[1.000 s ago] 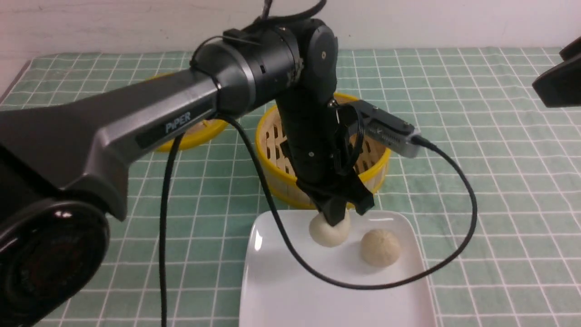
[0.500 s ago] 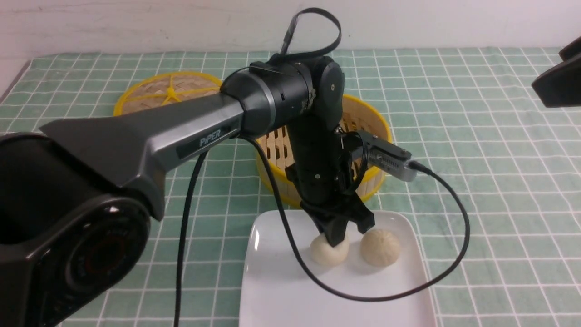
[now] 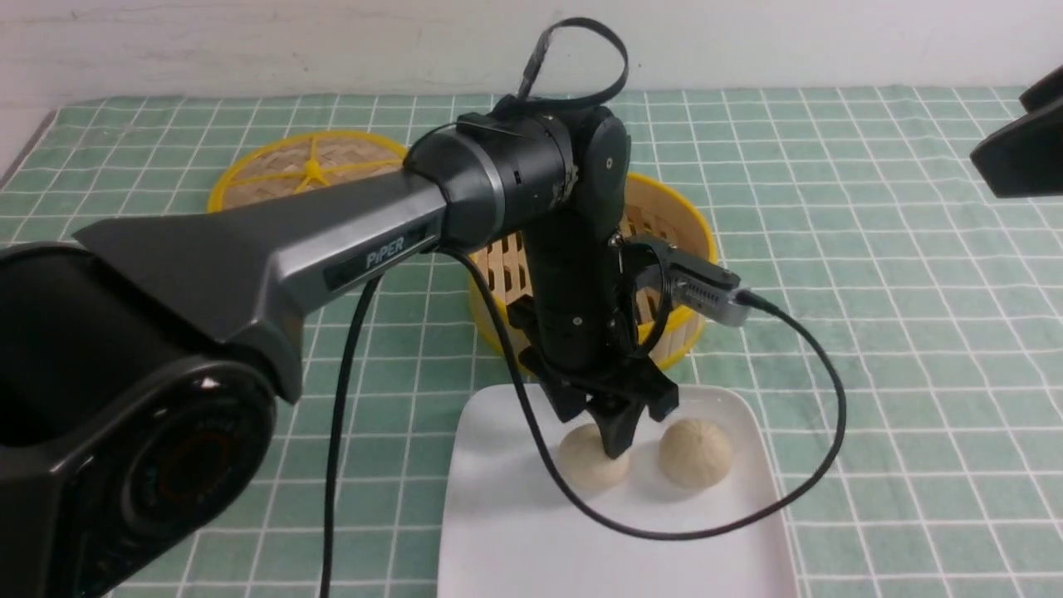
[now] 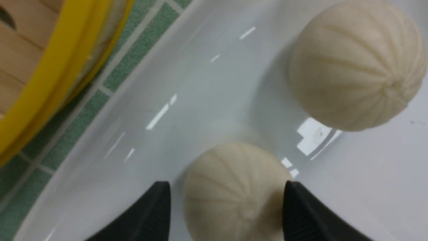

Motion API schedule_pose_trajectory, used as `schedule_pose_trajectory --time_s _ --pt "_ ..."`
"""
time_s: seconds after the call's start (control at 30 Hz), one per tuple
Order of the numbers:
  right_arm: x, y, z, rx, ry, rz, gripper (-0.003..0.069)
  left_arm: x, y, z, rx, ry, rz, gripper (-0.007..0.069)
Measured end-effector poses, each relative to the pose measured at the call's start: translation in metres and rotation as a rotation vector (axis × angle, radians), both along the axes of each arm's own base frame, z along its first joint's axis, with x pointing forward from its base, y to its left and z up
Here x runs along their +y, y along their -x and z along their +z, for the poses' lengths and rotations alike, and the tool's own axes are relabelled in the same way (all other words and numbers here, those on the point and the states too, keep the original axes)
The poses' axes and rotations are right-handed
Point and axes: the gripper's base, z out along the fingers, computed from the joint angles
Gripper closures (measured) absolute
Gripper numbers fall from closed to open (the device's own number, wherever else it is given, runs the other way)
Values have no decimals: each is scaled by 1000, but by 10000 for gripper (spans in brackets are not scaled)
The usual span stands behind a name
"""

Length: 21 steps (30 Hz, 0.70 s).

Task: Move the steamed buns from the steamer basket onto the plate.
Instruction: Use the left arm to grab the steamed stuffed bun that is closest to it

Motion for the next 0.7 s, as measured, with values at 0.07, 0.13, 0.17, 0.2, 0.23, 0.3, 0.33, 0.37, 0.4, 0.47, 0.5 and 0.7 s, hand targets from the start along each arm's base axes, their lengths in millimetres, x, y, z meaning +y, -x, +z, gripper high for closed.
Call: schedule_pose_trajectory --time_s 0.07,0.13,0.17,0.2,0.23,0.3,0.33,0.37,0.4,0.47,0.5,0.7 --pt "0 0 0 0 0 0 281 -1 -2 5 -12 10 20 136" --pt "0 0 0 0 0 0 281 -5 -4 13 -21 43 25 130" --pt "0 0 0 1 -2 1 281 -7 -5 17 -28 61 27 129" --pt "0 0 0 2 -3 2 281 -10 -7 25 -38 92 29 128" --pt "0 0 0 3 -5 3 281 -12 -8 33 -50 121 31 127" --pt "1 0 0 3 -6 3 281 -16 -11 47 -77 161 32 126" --pt "1 0 0 3 -6 3 281 -18 -13 55 -100 182 33 126" --pt "1 0 0 3 -6 3 281 -19 -14 66 -125 207 36 126" --pt "1 0 0 3 -6 3 281 -20 -16 73 -143 223 36 126" --pt "1 0 0 3 -6 3 281 -22 -18 92 -195 257 39 126" --pt "1 0 0 3 -6 3 281 -21 -19 98 -214 262 40 126" --pt "1 0 0 4 -8 5 281 -11 -29 149 -444 259 97 126"
